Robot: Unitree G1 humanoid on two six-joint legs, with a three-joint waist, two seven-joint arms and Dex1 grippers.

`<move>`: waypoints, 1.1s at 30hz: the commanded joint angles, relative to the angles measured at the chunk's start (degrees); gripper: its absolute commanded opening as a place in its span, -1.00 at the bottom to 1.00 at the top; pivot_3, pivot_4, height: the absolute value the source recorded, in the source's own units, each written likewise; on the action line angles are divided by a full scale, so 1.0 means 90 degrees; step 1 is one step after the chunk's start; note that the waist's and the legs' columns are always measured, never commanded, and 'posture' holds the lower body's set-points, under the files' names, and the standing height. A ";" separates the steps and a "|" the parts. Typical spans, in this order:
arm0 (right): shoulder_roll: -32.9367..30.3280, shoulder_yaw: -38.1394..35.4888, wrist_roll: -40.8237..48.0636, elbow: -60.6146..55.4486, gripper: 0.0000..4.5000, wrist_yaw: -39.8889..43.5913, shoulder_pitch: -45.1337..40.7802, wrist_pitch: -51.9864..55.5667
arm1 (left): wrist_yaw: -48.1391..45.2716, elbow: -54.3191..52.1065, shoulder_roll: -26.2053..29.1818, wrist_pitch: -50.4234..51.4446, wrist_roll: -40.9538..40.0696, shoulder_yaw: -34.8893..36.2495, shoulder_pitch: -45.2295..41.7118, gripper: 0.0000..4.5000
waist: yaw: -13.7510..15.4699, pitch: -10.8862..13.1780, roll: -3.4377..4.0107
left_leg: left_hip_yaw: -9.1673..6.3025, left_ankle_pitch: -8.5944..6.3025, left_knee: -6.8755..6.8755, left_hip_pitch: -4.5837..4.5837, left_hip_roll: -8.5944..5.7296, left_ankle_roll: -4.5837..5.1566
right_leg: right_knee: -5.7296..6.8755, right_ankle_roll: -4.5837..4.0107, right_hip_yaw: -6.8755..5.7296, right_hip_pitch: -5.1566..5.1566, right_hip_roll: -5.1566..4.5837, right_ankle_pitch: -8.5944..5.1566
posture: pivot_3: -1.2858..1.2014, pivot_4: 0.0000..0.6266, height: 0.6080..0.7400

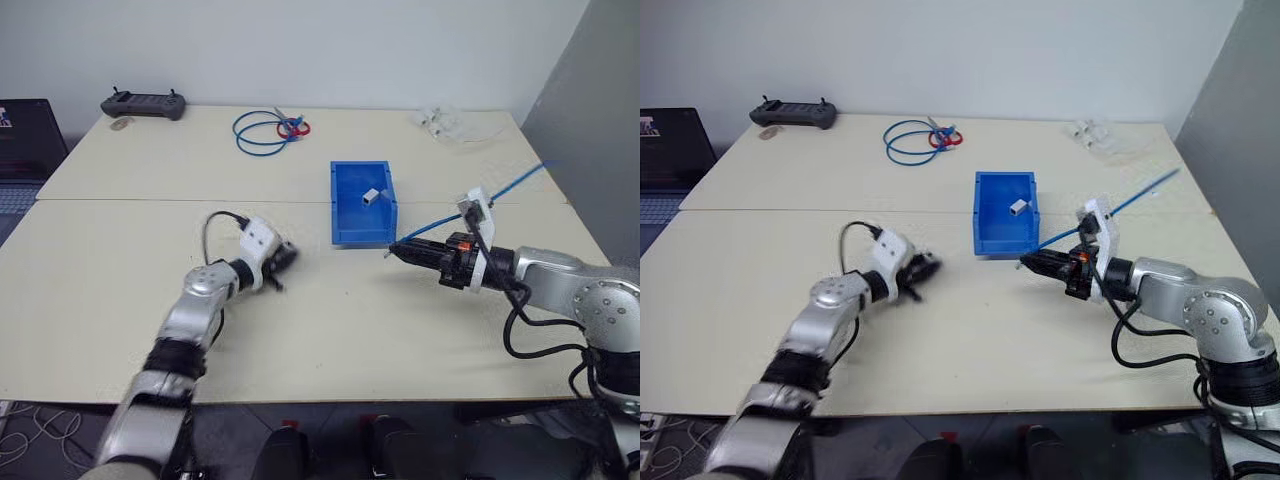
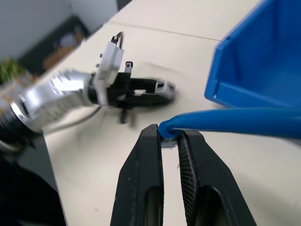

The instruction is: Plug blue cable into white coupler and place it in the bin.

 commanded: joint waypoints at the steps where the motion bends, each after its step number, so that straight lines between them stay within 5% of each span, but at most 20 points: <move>1: -0.0066 0.0713 -0.1063 -0.0236 -0.92 0.0864 -0.0238 -0.0611 | -0.1219 -0.0522 -0.0179 0.0067 -0.0244 -0.0550 -0.0202 -0.65 | 0.0054 0.0000 0.0001 | -0.0005 0.0001 0.0005 -0.0001 -0.0002 0.0001 | 0.0001 0.0013 -0.0008 0.0004 0.0002 -0.0008 | 0.03 -0.52 1.00; 8: -0.0024 0.1613 -0.2521 -0.0128 -0.92 0.1573 -0.0093 -0.1274 | -0.1609 0.0620 -0.1073 -0.0673 0.0318 -0.1135 -0.0860 -0.65 | 0.0055 0.0002 -0.0003 | 0.0009 0.0002 0.0027 -0.0009 -0.0026 0.0006 | -0.0008 0.0034 0.0004 0.0008 0.0004 0.0000 | 0.03 -0.52 1.00; 33: 0.0802 0.1658 -0.3767 0.0080 -0.92 0.1857 0.0357 -0.1304 | -0.1954 0.0674 -0.0984 -0.0725 0.0422 -0.1076 -0.0734 -0.65 | -0.0003 0.0001 -0.0002 | -0.0002 0.0003 0.0024 -0.0001 -0.0005 0.0007 | 0.0005 0.0024 0.0007 0.0007 0.0011 -0.0003 | 0.03 -0.52 1.00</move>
